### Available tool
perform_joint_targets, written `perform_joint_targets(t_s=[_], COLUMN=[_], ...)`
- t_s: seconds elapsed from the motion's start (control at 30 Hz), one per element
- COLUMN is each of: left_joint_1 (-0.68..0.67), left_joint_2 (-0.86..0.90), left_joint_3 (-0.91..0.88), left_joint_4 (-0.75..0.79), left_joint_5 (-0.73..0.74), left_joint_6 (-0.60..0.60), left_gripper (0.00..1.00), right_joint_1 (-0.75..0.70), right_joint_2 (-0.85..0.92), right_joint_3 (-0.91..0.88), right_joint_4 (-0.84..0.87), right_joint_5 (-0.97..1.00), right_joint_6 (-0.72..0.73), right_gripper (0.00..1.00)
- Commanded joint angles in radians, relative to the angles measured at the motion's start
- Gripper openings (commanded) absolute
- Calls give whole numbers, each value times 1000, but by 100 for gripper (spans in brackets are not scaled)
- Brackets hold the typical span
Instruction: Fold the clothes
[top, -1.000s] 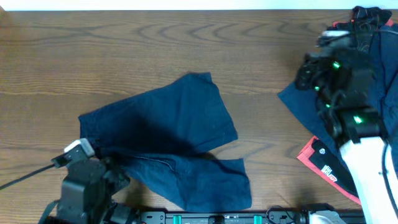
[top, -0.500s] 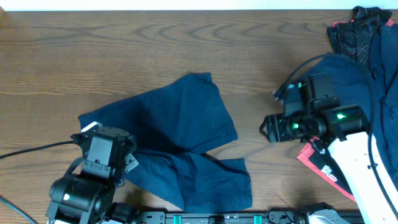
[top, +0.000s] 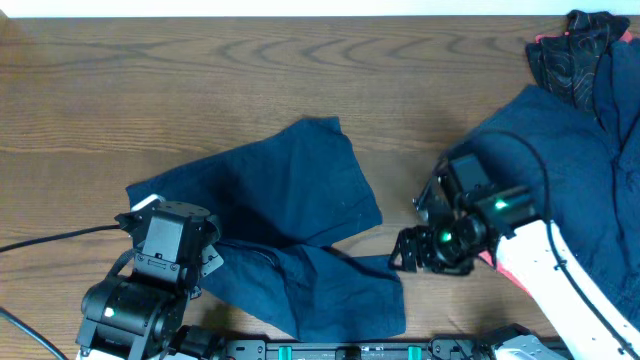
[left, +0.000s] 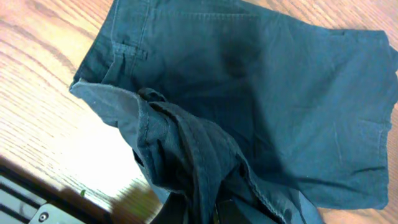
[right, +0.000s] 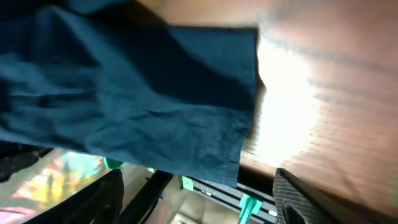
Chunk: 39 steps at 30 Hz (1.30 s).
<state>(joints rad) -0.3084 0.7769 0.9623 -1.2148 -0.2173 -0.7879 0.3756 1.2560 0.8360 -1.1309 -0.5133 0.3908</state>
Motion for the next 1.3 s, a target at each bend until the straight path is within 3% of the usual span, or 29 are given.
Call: perform_joint_targets(t_s=[0.0, 0.33, 0.73, 0.83, 0.93, 1.0, 1.27], left_joint_1=[5, 5, 5, 5, 5, 5, 5], left_joint_2=[-2, -2, -2, -2, -2, -2, -2], left_joint_3=[-4, -4, -4, -4, -4, -4, -4], left_joint_4=[-3, -3, -6, -6, -6, -6, -6], left_joint_5=[-26, -16, -11, -11, -11, -11, -12], left_joint_6=[-3, -2, -2, -2, -2, -2, -2], left_gripper=[6, 7, 6, 6, 6, 6, 6], right_joint_1=[13, 13, 13, 13, 13, 13, 11], right_joint_2=[6, 6, 6, 6, 6, 6, 5], right_joint_3=[-103, -323, -428, -428, -428, -428, -405], right_joint_4=[40, 306, 562, 601, 619, 626, 796], right_joint_5=[-49, -121, -135, -143, -143, -142, -149], right_joint_6=[81, 199, 338, 341, 357, 357, 320], right_gripper=[74, 70, 53, 42, 13, 1, 1])
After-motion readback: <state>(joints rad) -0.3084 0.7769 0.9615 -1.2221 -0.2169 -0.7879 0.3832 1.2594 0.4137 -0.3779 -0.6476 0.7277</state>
